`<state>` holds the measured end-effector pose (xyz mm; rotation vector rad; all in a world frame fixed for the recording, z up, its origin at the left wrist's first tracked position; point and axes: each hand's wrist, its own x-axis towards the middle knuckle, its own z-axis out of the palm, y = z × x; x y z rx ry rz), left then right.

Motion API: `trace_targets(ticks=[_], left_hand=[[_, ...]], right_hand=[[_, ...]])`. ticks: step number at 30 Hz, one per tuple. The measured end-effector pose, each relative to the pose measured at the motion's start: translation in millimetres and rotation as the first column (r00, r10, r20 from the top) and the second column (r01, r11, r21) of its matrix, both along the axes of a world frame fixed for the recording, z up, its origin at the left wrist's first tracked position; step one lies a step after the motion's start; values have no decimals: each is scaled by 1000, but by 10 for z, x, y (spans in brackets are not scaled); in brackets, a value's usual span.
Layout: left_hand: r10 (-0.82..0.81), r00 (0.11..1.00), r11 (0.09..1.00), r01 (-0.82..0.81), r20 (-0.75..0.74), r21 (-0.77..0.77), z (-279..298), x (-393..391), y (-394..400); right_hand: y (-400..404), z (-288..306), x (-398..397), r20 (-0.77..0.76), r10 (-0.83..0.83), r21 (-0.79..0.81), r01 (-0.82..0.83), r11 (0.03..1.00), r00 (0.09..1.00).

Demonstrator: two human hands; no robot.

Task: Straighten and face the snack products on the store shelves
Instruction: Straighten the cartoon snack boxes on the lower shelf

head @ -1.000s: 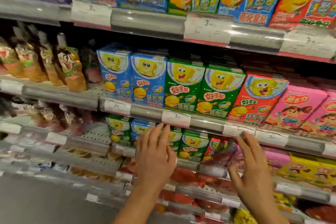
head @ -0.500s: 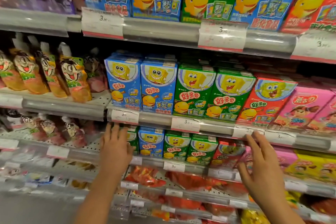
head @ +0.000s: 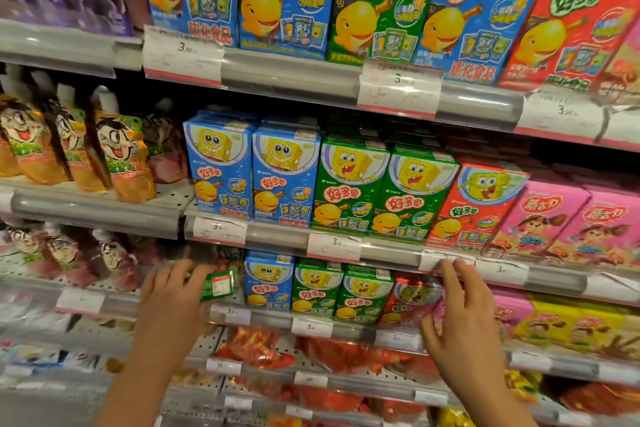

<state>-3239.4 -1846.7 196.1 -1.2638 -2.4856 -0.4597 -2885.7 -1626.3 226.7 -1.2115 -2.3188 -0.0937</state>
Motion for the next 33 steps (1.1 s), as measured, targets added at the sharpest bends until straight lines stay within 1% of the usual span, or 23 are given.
trace_targets(ticks=[3,6,8,10,11,13,15,16,18,21,23,26,30,33], left_hand=[[-29,999,999,29,29,14,231,63,-142],[-115,993,993,115,0,-36,460,151,-227],[-161,984,983,167,73,-71,670,257,-231],[-194,971,979,201,143,-40,875,393,-212],[-209,964,977,215,166,-15,951,459,-190],[-264,940,964,259,214,53,1108,614,-130],[-355,911,933,331,211,139,1301,773,-69],[-388,900,918,360,199,165,1417,855,-35],[-427,891,897,396,154,194,1654,1019,54],[-471,877,861,433,94,268,1976,1302,199],[-488,871,836,447,57,319,2077,1468,279],[-465,885,829,421,35,368,2154,1592,371],[-474,880,836,451,-2,314,2340,1578,425],[-518,856,802,484,3,350,2591,1501,458]], right_hand=[[4,-5,6,54,-23,17,22,1000,998],[3,14,40,74,-20,39,17,999,997],[-9,50,72,80,-6,22,5,1000,997],[-17,92,116,84,11,-23,-9,1000,996],[-18,111,134,72,31,-46,-28,999,997],[-33,216,175,-11,98,-102,-99,990,995],[-46,431,227,-120,159,-181,-179,967,980],[-41,555,265,-167,185,-187,-215,958,969],[-6,853,344,-246,256,-128,-293,948,935],[75,1323,453,-302,345,23,-355,934,889],[149,1548,512,-349,402,137,-379,915,846],[236,1844,559,-412,485,244,-420,874,771],[289,2169,536,-374,568,345,-458,819,733],[283,2505,463,-299,576,426,-434,794,761]])
